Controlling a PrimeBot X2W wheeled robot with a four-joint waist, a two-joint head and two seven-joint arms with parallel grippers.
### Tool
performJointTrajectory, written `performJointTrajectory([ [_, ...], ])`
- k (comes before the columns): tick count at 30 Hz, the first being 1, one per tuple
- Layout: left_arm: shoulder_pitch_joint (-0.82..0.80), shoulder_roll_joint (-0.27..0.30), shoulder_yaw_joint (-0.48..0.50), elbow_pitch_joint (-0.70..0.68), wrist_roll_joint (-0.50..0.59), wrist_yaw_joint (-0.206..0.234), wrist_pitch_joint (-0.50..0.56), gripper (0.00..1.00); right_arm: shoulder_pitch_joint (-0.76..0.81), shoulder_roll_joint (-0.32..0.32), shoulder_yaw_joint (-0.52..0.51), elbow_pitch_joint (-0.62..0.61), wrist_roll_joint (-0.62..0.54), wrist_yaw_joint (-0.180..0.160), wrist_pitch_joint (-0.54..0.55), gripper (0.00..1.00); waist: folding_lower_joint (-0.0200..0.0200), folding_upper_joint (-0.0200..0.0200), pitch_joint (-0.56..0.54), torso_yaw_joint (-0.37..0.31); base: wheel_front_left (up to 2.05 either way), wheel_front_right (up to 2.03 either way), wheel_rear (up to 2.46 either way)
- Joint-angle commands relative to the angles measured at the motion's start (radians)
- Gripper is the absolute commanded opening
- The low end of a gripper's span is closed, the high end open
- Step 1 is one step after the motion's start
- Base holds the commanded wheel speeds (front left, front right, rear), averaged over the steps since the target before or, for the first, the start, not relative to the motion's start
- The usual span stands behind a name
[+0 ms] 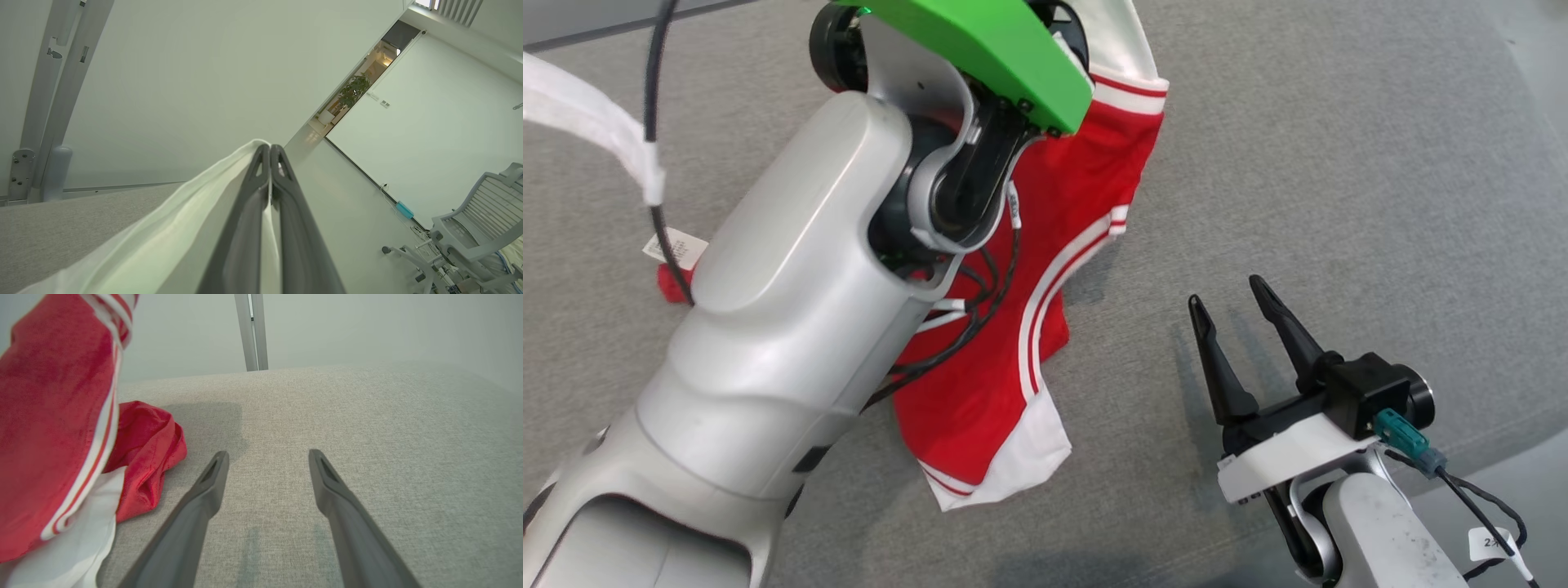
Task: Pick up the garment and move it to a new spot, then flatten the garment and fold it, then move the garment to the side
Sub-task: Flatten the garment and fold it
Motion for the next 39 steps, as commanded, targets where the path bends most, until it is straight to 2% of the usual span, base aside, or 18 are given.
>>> performJointTrajectory([
  [1, -0.031, -0.019, -0.003, 0.075, 0.018, -0.016, -0.026, 0.0, -0.015, 0.001, 0.012, 0.001, 0.01, -0.001, -0.003, 1.0, 0.0, -0.0001, 0.067, -0.097, 0.0, 0.0, 0.0],
  [3, -0.068, -0.042, -0.023, 0.185, 0.038, -0.048, -0.058, 0.0, -0.023, 0.001, 0.023, 0.001, 0.02, -0.001, -0.003, 1.0, 0.0, -0.0001, 0.08, -0.128, 0.0, 0.0, 0.0],
  [7, -0.124, -0.07, -0.001, 0.365, 0.05, -0.097, -0.174, 0.0, -0.025, 0.001, 0.034, 0.001, 0.038, -0.001, -0.003, 1.0, 0.0, -0.0001, 0.098, -0.177, 0.0, 0.0, 0.0],
  [10, -0.156, -0.084, 0.017, 0.441, 0.039, -0.143, -0.251, 0.0, -0.018, 0.001, 0.038, 0.003, 0.042, -0.001, -0.003, 1.0, 0.0, -0.0001, 0.107, -0.19, 0.0, 0.0, 0.0],
  [15, -0.181, -0.086, 0.02, 0.483, -0.036, -0.203, -0.286, 0.0, -0.015, 0.001, 0.051, 0.011, 0.052, -0.001, -0.003, 1.0, 0.0, -0.0001, 0.111, -0.2, 0.0, 0.0, 0.0],
  [16, -0.184, -0.086, 0.015, 0.491, -0.04, -0.204, -0.289, 0.06, -0.02, 0.001, 0.052, 0.011, 0.056, -0.001, -0.003, 1.0, 0.0, -0.0001, 0.112, -0.199, 0.0, 0.0, 0.0],
  [17, -0.186, -0.085, 0.017, 0.494, -0.033, -0.205, -0.288, 0.37, -0.024, 0.001, 0.053, 0.011, 0.057, -0.001, -0.003, 1.0, 0.0, -0.0001, 0.113, -0.198, 0.0, 0.0, 0.0],
  [18, -0.185, -0.085, 0.017, 0.497, -0.019, -0.209, -0.288, 0.76, -0.029, 0.001, 0.053, 0.01, 0.057, -0.001, -0.003, 1.0, 0.0, -0.0001, 0.114, -0.196, 0.0, 0.0, 0.0],
  [19, -0.176, -0.085, 0.012, 0.507, -0.011, -0.206, -0.288, 1.0, -0.032, 0.001, 0.054, 0.009, 0.059, -0.001, -0.003, 1.0, 0.0, -0.0001, 0.114, -0.192, 0.0, 0.0, 0.0],
  [22, -0.132, -0.087, -0.048, 0.539, -0.056, -0.212, -0.283, 1.0, -0.036, 0.001, 0.047, 0.009, 0.055, -0.001, -0.003, 1.0, 0.0, -0.0001, 0.108, -0.176, 0.0, 0.0, 0.0],
  [25, -0.135, -0.086, -0.114, 0.565, -0.066, -0.196, -0.274, 1.0, -0.04, 0.001, 0.03, 0.01, 0.042, -0.001, -0.003, 1.0, 0.0, -0.0001, 0.104, -0.151, 0.0, 0.0, 0.0],
  [28, -0.123, -0.086, -0.185, 0.58, -0.034, -0.187, -0.275, 1.0, -0.035, 0.0, 0.001, 0.012, 0.03, -0.001, -0.003, 1.0, 0.0, -0.0001, 0.094, -0.116, 0.0, 0.0, 0.0],
  [32, -0.028, -0.087, -0.259, 0.558, -0.001, -0.203, -0.279, 1.0, 0.008, 0.0, -0.037, 0.02, -0.003, -0.001, -0.003, 1.0, 0.0, -0.0001, 0.027, -0.067, 0.0, 0.0, 0.0],
  [36, 0.133, -0.02, -0.341, 0.459, 0.049, -0.177, -0.282, 1.0, 0.057, 0.0, -0.075, 0.018, -0.038, -0.001, -0.003, 1.0, 0.0, -0.0001, -0.056, -0.028, 0.0, 0.0, 0.0],
  [39, 0.258, 0.067, -0.389, 0.339, 0.096, -0.106, -0.284, 1.0, 0.094, 0.0, -0.097, 0.014, -0.062, -0.001, -0.003, 1.0, 0.0, -0.0001, -0.102, -0.004, 0.0, 0.0, 0.0],
])
